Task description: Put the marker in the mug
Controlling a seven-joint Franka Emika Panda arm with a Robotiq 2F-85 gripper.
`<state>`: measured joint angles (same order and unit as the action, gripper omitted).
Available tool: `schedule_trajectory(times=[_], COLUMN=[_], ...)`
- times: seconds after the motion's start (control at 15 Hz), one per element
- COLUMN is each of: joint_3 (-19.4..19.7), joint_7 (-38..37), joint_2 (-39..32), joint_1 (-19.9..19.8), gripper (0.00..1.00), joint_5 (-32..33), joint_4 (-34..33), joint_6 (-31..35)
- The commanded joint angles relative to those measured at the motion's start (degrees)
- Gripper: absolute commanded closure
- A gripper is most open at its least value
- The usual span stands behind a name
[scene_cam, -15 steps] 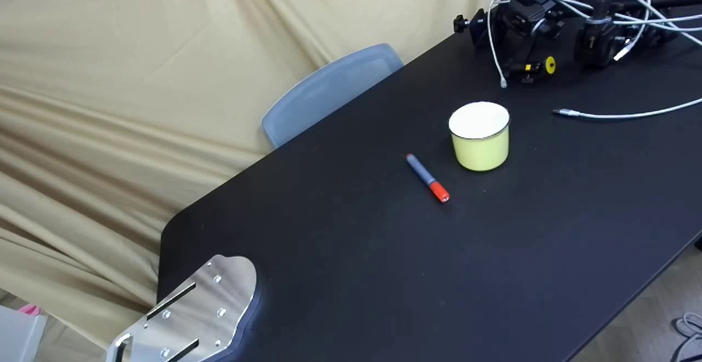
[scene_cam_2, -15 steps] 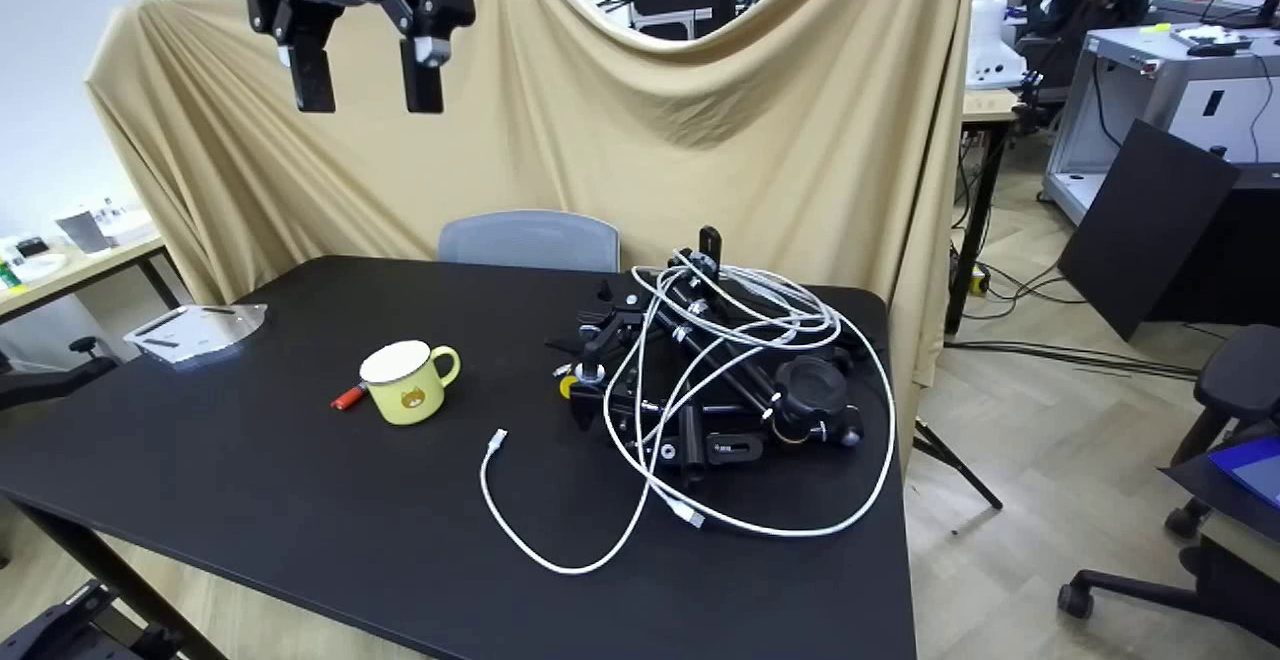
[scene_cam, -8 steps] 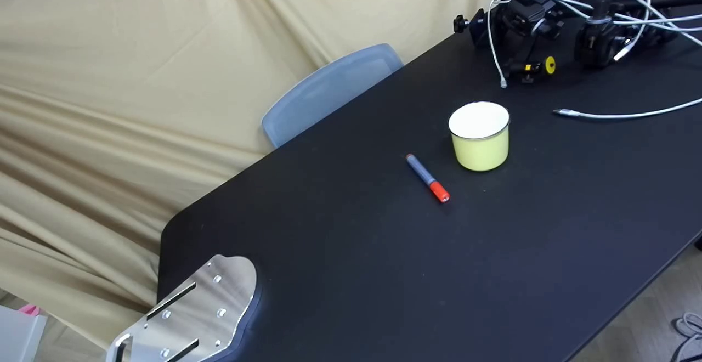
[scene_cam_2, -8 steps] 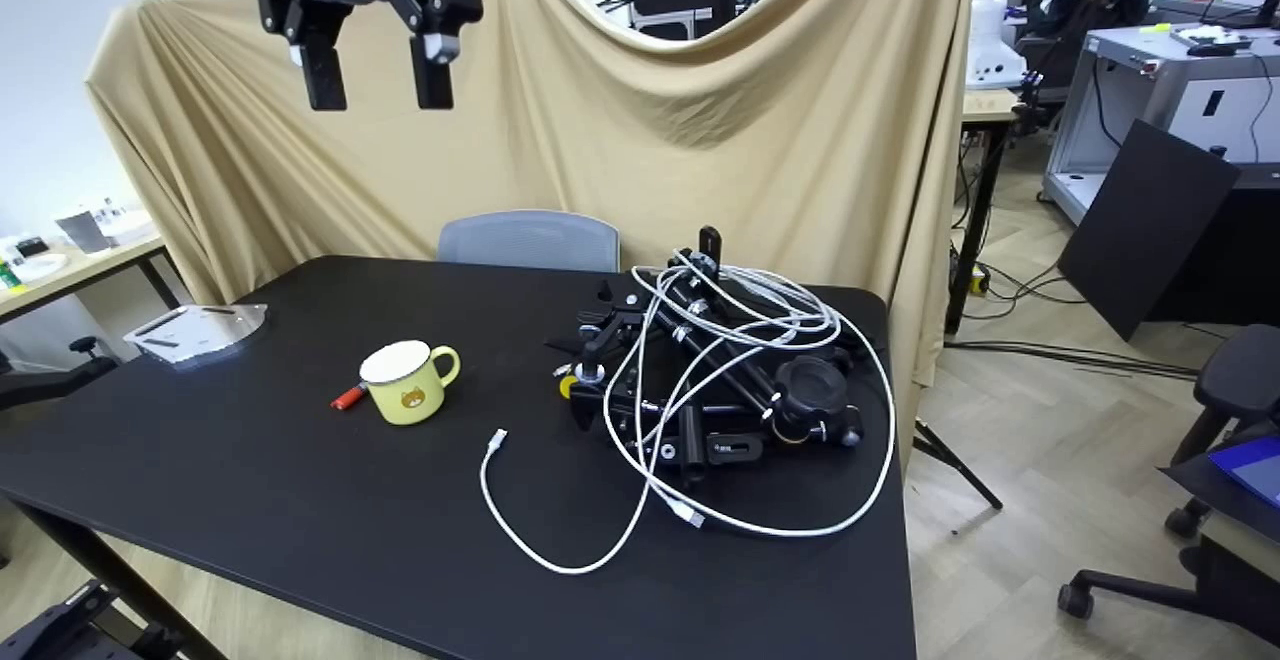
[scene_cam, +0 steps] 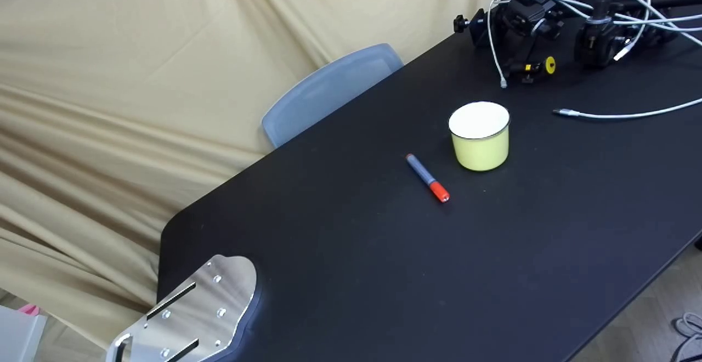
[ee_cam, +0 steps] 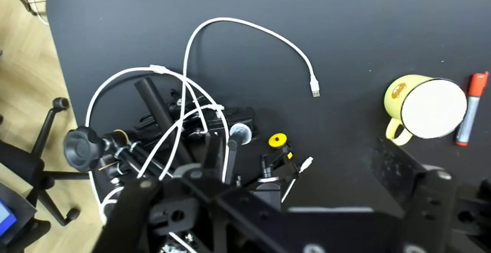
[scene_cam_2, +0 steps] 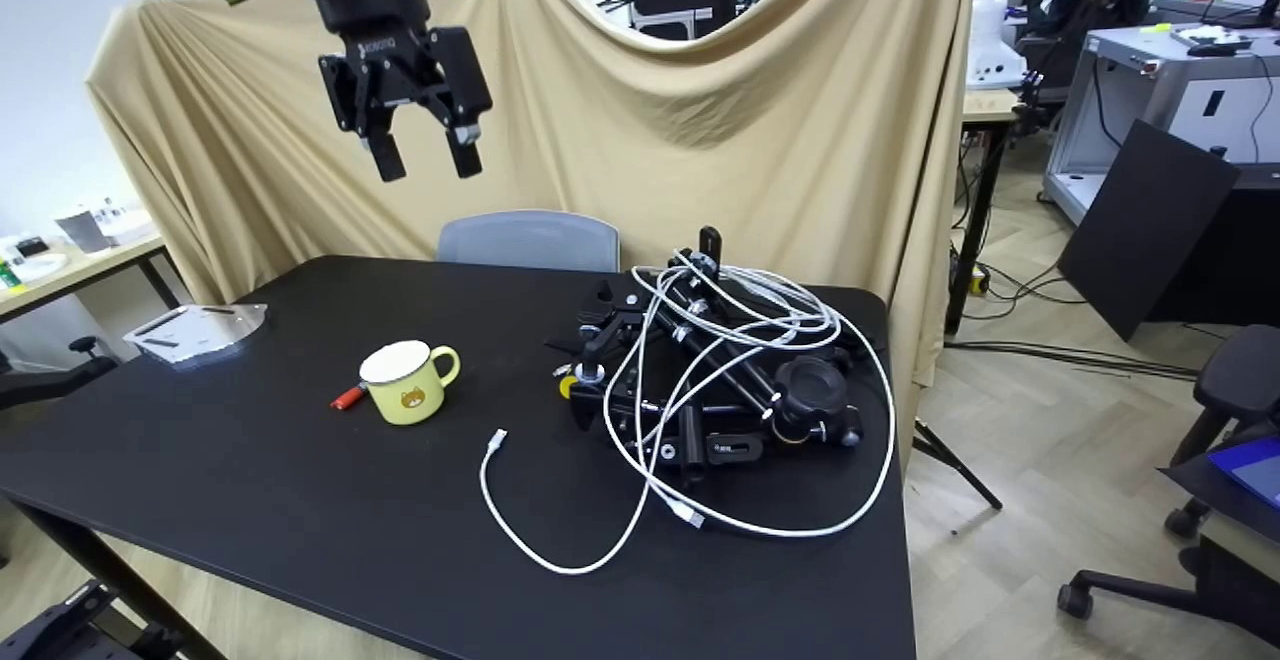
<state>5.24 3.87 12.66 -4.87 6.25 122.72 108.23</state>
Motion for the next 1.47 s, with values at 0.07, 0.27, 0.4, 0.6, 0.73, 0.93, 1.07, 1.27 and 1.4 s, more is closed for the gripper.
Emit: schedule_trajectory(times=[0.07, 0.27, 0.4, 0.6, 0.73, 0.93, 1.07, 1.27, 1.4], joint_3=[-3.8, -5.8, -7.4, -9.6, -9.0, -8.7, -8.5, -9.2, -10.2], joint_7=[-10.3, -16.5, -19.2, -21.9, -18.9, -18.5, -17.8, -16.2, -14.4], joint_2=[-2.9, -5.8, -7.4, -9.5, -9.9, -10.0, -10.1, -13.4, -16.4], joint_1=[2.4, 4.0, 5.4, 7.6, 7.4, 7.2, 7.0, 7.9, 9.1], gripper=[0.00, 0.00, 0.00, 0.00, 0.00, 0.00, 0.00, 0.00, 0.00], joint_5=[-3.1, -7.7, -10.1, -11.6, -10.5, -10.5, -11.2, -10.6, -10.8], joint_4=[5.7, 8.3, 10.2, 12.4, 11.4, 11.4, 11.2, 9.4, 8.4], joint_6=[10.4, 17.1, 21.2, 26.9, 25.0, 25.0, 24.7, 23.4, 23.9])
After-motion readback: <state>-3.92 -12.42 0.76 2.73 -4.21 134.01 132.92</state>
